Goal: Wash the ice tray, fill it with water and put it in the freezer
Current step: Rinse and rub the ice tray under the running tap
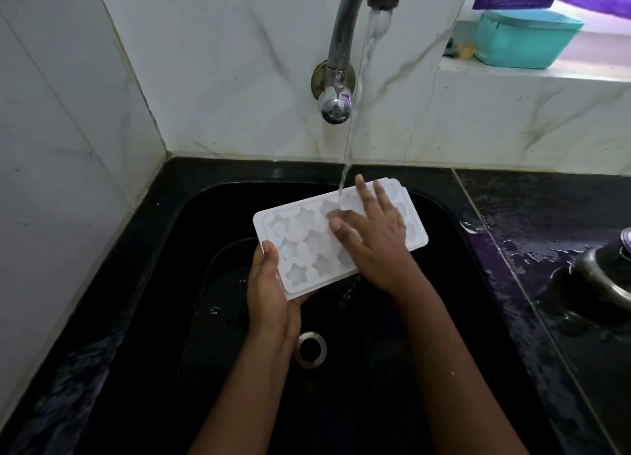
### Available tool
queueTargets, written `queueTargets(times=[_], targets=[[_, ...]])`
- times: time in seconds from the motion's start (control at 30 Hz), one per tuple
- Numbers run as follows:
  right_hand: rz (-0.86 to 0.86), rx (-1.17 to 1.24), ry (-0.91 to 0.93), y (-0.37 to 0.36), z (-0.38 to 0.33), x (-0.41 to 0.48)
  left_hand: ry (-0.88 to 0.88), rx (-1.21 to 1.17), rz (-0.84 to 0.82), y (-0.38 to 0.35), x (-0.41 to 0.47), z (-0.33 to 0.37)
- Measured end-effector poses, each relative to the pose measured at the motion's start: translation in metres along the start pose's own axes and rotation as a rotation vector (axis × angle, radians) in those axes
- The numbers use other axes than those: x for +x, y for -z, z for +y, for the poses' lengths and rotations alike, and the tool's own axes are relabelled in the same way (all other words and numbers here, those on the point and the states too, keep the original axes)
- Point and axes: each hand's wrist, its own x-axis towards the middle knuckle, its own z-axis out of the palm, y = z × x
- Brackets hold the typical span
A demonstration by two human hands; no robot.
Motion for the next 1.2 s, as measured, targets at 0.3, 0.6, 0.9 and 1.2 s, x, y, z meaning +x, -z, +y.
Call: queueTargets(times=[0.3, 0.6, 0.9, 1.2], targets=[[-0.042, -0.138, 0.038, 0.014, 0.003, -0.004, 0.056, -0.038, 0.022, -0.001, 0.0, 0.001], [-0.186, -0.302, 0.012, 0.015, -0.007, -0.004, 0.029, -0.046, 0.019, -0.002, -0.001, -0.001], [-0.194, -0.307, 0.056, 0.008, -0.015, -0.003, -0.019, -0.035, 0.034, -0.004, -0.002, -0.004], [-0.13, -0.329, 0.077, -0.008, -0.022, -0.007, -0.011, -0.087, 0.053, -0.004, -0.003, -0.008]])
